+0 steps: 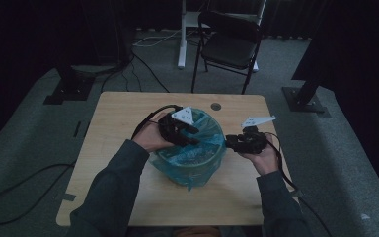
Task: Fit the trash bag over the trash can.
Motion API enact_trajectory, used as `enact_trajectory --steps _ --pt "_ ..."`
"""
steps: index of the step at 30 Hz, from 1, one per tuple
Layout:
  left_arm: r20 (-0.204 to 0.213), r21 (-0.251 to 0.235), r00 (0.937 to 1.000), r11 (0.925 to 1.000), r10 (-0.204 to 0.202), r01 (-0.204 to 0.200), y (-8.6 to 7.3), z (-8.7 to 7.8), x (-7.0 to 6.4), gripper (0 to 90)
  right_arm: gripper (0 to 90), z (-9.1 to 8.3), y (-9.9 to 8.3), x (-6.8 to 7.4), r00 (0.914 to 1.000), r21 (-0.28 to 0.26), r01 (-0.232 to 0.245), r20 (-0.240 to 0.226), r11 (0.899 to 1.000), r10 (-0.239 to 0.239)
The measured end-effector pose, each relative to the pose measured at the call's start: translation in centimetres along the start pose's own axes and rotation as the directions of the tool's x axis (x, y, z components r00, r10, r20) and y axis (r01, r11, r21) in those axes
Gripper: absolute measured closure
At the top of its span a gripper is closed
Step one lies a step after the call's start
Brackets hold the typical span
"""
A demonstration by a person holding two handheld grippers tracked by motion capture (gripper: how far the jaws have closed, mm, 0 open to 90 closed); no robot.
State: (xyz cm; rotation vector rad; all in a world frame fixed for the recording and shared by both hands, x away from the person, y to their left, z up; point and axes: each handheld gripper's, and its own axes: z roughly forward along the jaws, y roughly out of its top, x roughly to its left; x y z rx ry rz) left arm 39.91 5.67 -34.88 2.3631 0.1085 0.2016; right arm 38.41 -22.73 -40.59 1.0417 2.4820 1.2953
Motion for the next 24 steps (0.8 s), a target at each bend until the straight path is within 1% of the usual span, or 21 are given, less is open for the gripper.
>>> enact_trajectory --steps 2,3,6,8,9,12,14,16,17,18,19,24 --pt "-0.018 0.003 0.9998 1.0 -0.002 0.002 0.3 0.1 0.2 57.9 63.3 0.0 0.0 0.0 1.0 -0.001 0.002 -0.001 1.0 -0.002" --pt "-0.02 0.0 0.9998 1.0 -0.006 0.006 0.3 0.1 0.3 57.9 63.2 0.0 0.0 0.0 1.0 0.0 0.002 -0.001 1.0 -0.002" --pt "-0.018 -0.003 0.9998 1.0 -0.004 0.004 0.6 0.1 0.3 57.9 63.2 0.1 0.0 0.0 1.0 0.001 0.003 -0.001 1.0 -0.003" --pt "-0.01 0.001 0.9999 1.0 -0.003 0.003 0.9 0.4 0.3 56.7 63.1 0.1 0.0 0.0 1.0 0.002 0.002 -0.002 1.0 -0.002" --pt "-0.001 0.014 1.0 0.9999 0.002 -0.002 1.2 1.1 0.1 56.2 63.1 0.1 0.0 0.0 1.0 0.003 0.002 -0.002 1.0 -0.002" --pt "0.008 0.044 0.9999 0.999 0.007 -0.008 1.4 2.1 0.1 56.2 63.1 0.1 0.0 0.0 1.0 0.003 0.002 -0.002 1.0 -0.002" --pt "0.008 0.052 1.0 0.9986 0.006 -0.006 1.5 2.3 0.1 56.2 63.0 0.0 -0.1 0.0 1.0 0.002 0.003 -0.002 1.0 -0.003" --pt "0.003 0.098 1.0 0.9952 -0.004 0.004 1.6 3.1 0.2 56.3 63.0 0.0 -0.1 -0.1 1.0 -0.001 -0.001 -0.003 1.0 0.001" --pt "0.005 0.109 1.0 0.994 -0.002 0.002 1.6 3.2 0.2 56.3 63.0 0.0 -0.1 -0.1 1.0 -0.001 -0.001 -0.002 1.0 0.001" --pt "0.005 0.109 1.0 0.994 -0.002 0.002 1.6 3.2 0.2 56.3 63.0 0.0 -0.1 -0.1 1.0 -0.001 -0.001 -0.002 1.0 0.001" --pt "-0.001 0.127 1.0 0.9919 -0.006 0.006 1.6 3.4 0.2 56.3 63.0 0.0 -0.1 -0.1 1.0 -0.001 -0.001 -0.003 1.0 0.001" --pt "-0.008 0.141 1.0 0.99 -0.004 0.005 1.6 3.7 0.2 56.6 63.0 0.0 -0.1 -0.1 1.0 0.001 -0.001 -0.003 1.0 0.001"
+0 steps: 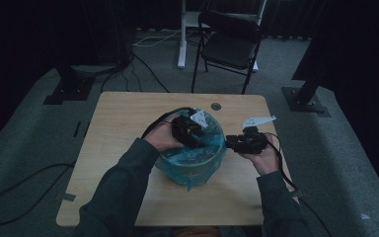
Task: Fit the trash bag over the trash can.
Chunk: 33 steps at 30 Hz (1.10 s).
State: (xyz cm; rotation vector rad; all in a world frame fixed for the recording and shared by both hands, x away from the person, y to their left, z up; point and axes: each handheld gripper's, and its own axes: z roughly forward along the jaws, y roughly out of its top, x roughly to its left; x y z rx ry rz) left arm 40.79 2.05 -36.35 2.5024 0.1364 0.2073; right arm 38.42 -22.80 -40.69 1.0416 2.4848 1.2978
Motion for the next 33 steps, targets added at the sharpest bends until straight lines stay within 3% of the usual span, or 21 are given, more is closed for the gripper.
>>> enact_trajectory --steps 1,12,19,23,32,33 --pt "-0.007 0.02 0.9999 0.9998 0.008 -0.008 0.0 0.2 0.0 56.6 62.9 0.0 0.0 0.0 1.0 0.0 0.0 0.0 1.0 0.0" --pt "-0.034 0.063 0.9994 0.998 0.011 -0.009 0.1 0.9 -0.1 56.8 62.8 0.1 0.0 -0.1 1.0 0.004 -0.001 -0.007 1.0 0.001" --pt "-0.059 0.124 0.9981 0.9921 0.022 -0.014 0.3 1.5 -0.1 57.0 62.7 0.1 0.1 0.0 1.0 0.001 0.001 -0.007 1.0 -0.001" --pt "-0.07 0.134 0.9974 0.991 0.017 -0.007 0.3 1.7 0.0 57.0 62.6 0.1 0.1 0.0 1.0 0.002 0.002 -0.006 1.0 -0.002" --pt "-0.085 0.189 0.996 0.9819 0.027 -0.01 0.3 2.4 -0.1 57.0 62.4 0.1 0.1 0.0 1.0 0.004 0.003 -0.008 1.0 -0.003" --pt "-0.086 0.207 0.9958 0.9781 0.034 -0.015 0.3 2.7 -0.2 57.0 62.4 0.1 0.1 0.0 1.0 0.003 0.003 -0.009 1.0 -0.003"
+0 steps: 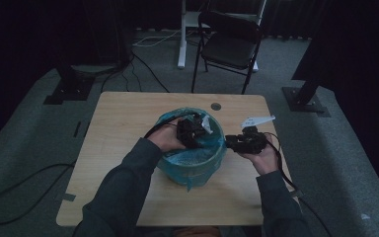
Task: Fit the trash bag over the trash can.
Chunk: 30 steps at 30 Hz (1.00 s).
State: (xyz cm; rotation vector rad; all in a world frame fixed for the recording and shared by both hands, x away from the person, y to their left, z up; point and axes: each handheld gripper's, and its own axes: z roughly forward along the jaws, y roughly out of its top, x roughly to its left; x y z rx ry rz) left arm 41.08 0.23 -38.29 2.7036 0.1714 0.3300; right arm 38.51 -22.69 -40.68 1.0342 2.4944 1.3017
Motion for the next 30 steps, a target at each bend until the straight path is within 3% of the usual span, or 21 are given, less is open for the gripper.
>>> enact_trajectory --steps 6,12,16,19,24,30 --pt "-0.015 0.013 0.9999 0.9999 0.006 -0.006 0.0 0.1 -0.1 57.0 62.3 -0.1 0.0 0.0 1.0 -0.002 0.001 0.002 1.0 -0.001" --pt "-0.047 -0.062 0.9987 0.9979 -0.022 0.019 -0.3 -1.2 0.3 57.0 62.1 -0.1 0.0 -0.1 1.0 -0.005 0.0 0.0 1.0 0.0" --pt "-0.072 -0.123 0.9953 0.9909 -0.065 0.055 -0.8 -2.4 0.7 57.2 61.9 -0.1 0.0 -0.1 1.0 -0.004 -0.002 0.0 1.0 0.002" --pt "-0.08 -0.137 0.9944 0.9888 -0.07 0.058 -0.9 -2.8 0.7 57.1 61.8 0.0 0.0 -0.1 1.0 -0.004 -0.001 0.0 1.0 0.001" --pt "-0.088 -0.195 0.99 0.9765 -0.111 0.092 -1.4 -4.1 1.0 57.1 61.7 -0.2 0.0 0.0 1.0 -0.007 -0.003 0.001 1.0 0.003" --pt "-0.072 -0.156 0.9909 0.9825 -0.114 0.102 -1.5 -3.7 1.1 56.1 61.6 -0.3 0.0 0.0 1.0 -0.011 -0.002 0.001 1.0 0.002"
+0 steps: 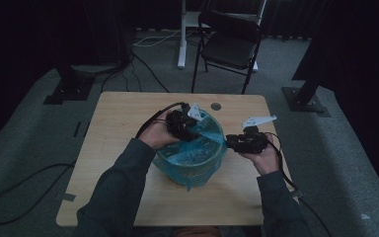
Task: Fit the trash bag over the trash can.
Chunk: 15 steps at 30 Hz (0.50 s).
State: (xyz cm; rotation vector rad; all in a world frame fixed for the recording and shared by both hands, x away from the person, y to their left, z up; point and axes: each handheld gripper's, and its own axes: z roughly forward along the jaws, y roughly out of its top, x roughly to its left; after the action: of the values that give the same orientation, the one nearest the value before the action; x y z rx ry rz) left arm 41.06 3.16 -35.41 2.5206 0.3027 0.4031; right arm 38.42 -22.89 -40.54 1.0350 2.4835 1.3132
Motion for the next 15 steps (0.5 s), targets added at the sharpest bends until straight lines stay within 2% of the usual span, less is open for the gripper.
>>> enact_trajectory --steps 2,3,4,6,10,12,14,15 --pt "-0.005 0.009 0.9999 0.9999 0.011 -0.011 0.1 0.2 -0.2 55.8 61.5 0.0 0.0 0.0 1.0 0.0 0.002 0.001 1.0 -0.002" --pt "0.03 0.02 0.9986 0.9988 0.043 -0.044 0.3 0.6 -0.7 55.3 61.4 0.0 0.0 0.0 1.0 0.002 0.001 -0.001 1.0 -0.001" --pt "0.037 0.027 0.998 0.9983 0.052 -0.053 0.4 0.6 -0.9 54.1 61.4 0.0 0.0 0.0 1.0 0.003 0.001 0.0 1.0 -0.001" --pt "0.054 0.01 0.9969 0.9983 0.056 -0.057 0.4 0.5 -1.0 53.3 61.4 0.0 -0.1 0.0 1.0 0.003 -0.001 0.001 1.0 0.001" --pt "0.071 -0.056 0.9964 0.9975 0.046 -0.042 0.2 -0.6 -0.6 52.5 61.4 -0.2 0.0 -0.1 1.0 -0.004 -0.001 0.003 1.0 0.001" --pt "0.094 -0.094 0.9948 0.9951 0.039 -0.03 0.0 -1.1 -0.3 53.4 61.3 -0.1 0.0 -0.1 1.0 -0.003 -0.002 0.002 1.0 0.002" --pt "0.116 -0.129 0.9928 0.9915 0.03 -0.015 -0.2 -1.6 0.0 58.3 61.3 -0.1 0.0 -0.1 1.0 -0.001 0.0 0.002 1.0 0.0" --pt "0.114 -0.14 0.993 0.99 0.03 -0.014 -0.3 -1.7 0.1 62.4 61.3 -0.1 0.0 -0.1 1.0 0.0 0.0 0.002 1.0 0.0"
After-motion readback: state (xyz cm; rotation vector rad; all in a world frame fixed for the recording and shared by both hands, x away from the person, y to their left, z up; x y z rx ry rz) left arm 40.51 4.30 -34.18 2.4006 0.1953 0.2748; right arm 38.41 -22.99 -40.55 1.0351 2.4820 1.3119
